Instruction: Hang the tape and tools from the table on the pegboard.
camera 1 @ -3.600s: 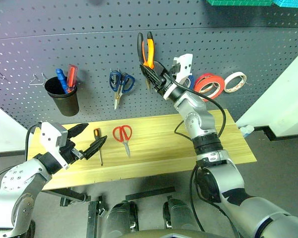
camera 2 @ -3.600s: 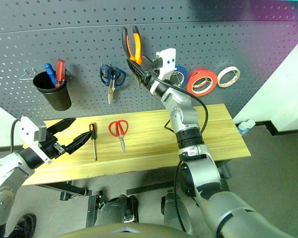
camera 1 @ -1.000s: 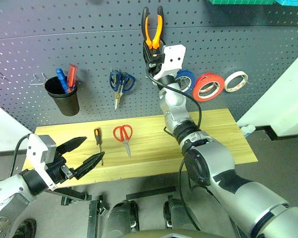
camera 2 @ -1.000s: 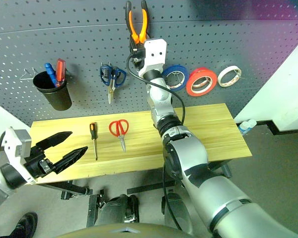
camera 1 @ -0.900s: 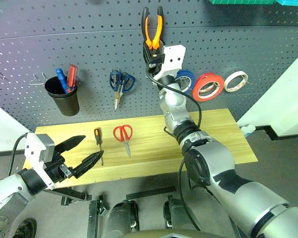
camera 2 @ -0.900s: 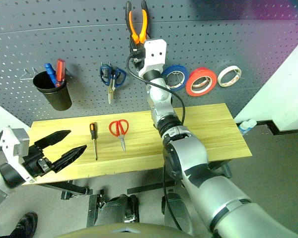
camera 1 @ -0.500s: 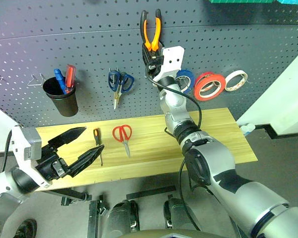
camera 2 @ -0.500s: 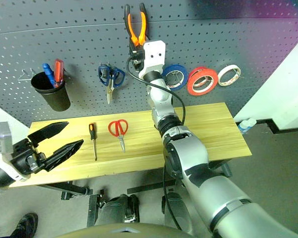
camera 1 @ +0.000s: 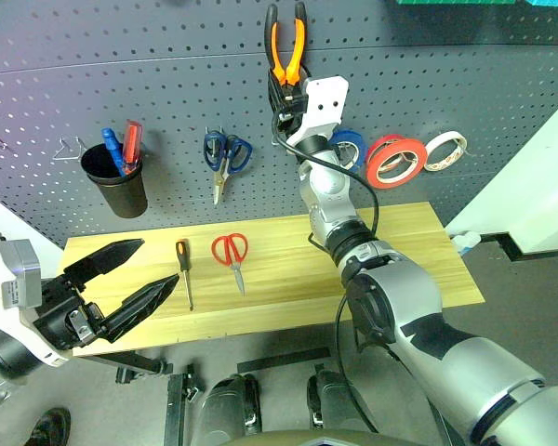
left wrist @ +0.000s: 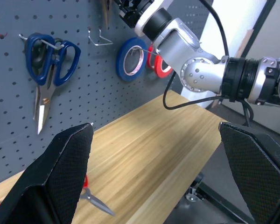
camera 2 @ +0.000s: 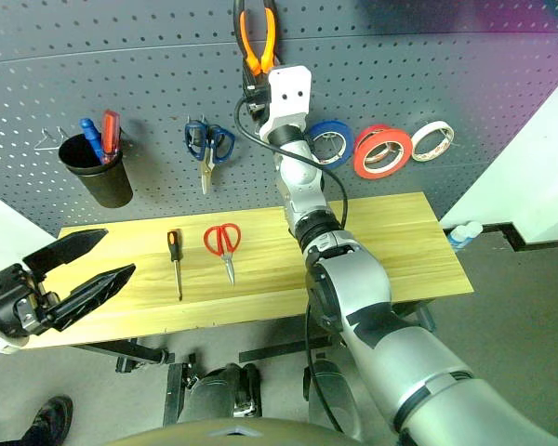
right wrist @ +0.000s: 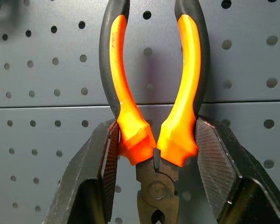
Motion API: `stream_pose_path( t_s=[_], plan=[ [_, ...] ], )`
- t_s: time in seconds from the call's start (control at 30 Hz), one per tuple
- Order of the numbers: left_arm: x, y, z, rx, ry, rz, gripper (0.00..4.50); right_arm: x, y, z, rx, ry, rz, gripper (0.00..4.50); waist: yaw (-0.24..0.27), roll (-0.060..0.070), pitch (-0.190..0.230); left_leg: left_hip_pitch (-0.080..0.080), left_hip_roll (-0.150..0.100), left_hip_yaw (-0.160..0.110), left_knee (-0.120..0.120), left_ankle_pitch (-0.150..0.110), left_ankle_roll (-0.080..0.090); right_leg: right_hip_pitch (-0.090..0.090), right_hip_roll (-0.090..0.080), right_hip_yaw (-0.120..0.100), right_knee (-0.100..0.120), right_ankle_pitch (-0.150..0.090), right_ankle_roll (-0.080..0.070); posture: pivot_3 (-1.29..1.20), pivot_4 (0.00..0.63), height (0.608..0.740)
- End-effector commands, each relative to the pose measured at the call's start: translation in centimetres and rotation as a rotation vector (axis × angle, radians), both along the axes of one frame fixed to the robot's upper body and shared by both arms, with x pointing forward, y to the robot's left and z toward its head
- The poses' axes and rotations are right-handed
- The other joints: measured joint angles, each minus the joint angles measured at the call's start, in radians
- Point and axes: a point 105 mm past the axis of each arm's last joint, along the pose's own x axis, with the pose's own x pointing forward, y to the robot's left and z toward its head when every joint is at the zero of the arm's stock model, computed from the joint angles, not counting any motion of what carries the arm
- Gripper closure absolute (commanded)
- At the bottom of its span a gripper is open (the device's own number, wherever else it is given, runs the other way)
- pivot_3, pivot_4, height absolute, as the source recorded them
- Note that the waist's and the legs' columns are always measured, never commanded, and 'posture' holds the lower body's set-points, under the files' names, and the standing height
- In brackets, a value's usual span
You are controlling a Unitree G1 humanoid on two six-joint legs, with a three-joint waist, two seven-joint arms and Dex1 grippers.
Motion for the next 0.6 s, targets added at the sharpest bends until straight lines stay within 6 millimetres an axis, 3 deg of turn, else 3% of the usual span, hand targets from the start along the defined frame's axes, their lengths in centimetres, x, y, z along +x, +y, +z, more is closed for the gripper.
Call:
stream_pose_path(
  t_s=[0.03, 0.6],
  plan=[
    [-0.4, -0.1, 0.7, 0.023, -0.023, 0.002, 0.00, -0.6, 0.3, 2.8, 0.016, -0.090, 0.004, 2.43, 0.000, 0.000, 0.000, 0.000, 0.000, 0.000, -0.001, 0.000, 0.000, 0.000, 0.000, 0.000, 0.000, 0.000, 0.000, 0.11, 0.155, 0.740],
    [-0.9, -0.2, 0.7, 0.025, -0.005, 0.024, 0.00, -1.0, 1.7, 2.2, 0.009, -0.083, -0.007, 2.43, 0.013, -0.001, 0.016, 0.001, 0.000, 0.000, -0.004, 0.001, -0.001, 0.000, 0.000, -0.001, -0.001, -0.001, -0.002, 0.14, 0.172, 0.740]
  ],
)
